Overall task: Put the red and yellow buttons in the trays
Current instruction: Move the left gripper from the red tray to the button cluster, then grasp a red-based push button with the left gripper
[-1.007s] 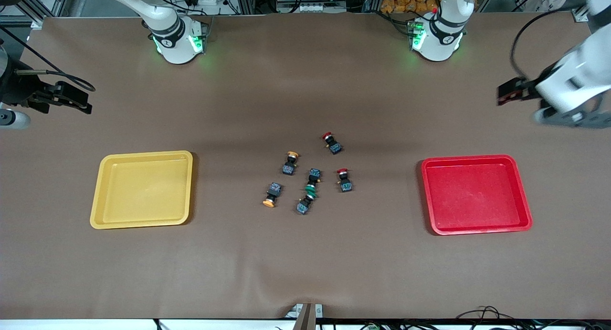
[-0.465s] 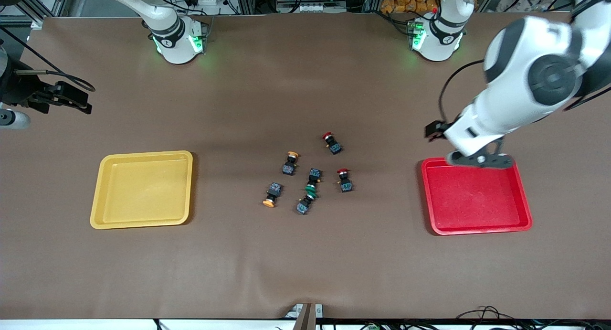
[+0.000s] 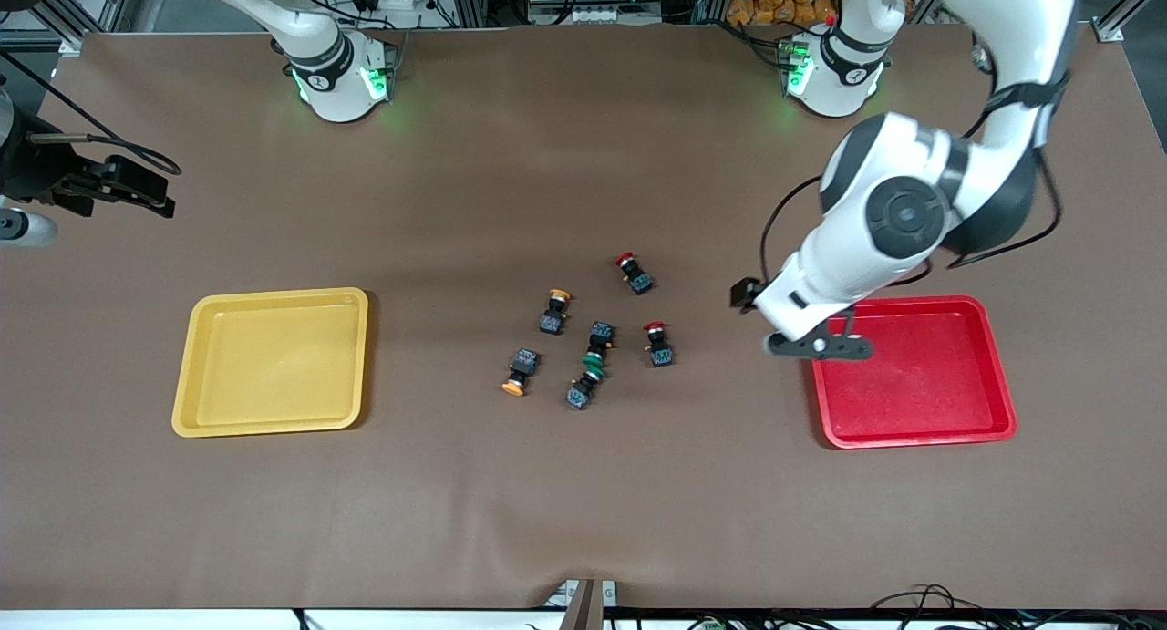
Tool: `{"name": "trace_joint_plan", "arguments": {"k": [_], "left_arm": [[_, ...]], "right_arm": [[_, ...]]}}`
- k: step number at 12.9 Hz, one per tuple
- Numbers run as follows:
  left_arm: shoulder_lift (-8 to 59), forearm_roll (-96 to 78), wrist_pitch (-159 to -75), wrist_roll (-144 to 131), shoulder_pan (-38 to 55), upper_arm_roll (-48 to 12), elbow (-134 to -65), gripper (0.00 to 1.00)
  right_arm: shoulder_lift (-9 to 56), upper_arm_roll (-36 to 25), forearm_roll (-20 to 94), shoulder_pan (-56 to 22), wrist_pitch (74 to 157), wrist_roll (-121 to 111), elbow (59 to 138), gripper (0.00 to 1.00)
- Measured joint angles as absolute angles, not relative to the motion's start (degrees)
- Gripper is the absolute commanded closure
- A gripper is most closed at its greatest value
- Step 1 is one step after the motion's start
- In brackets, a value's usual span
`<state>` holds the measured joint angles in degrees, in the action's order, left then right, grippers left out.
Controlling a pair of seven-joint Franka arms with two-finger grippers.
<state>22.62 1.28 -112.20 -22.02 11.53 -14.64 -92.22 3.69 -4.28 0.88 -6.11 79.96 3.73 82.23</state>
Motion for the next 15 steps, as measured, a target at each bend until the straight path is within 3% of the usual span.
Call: {"name": "trace_joint_plan", "arguments": {"k": [11, 15], "left_arm": [[39.2, 5.9, -135.0, -36.5, 18.3, -14.1, -89.3, 0.0], [42.4, 6.4, -138.6, -41.5, 22.9, -12.3, -88.9, 0.0]], "right_arm": [[3.7, -4.4, 0.9, -6.1, 79.2, 3.7, 82.3, 0.0], [3.7, -4.4, 0.9, -6.1, 79.2, 3.7, 82.3, 0.0]]}}
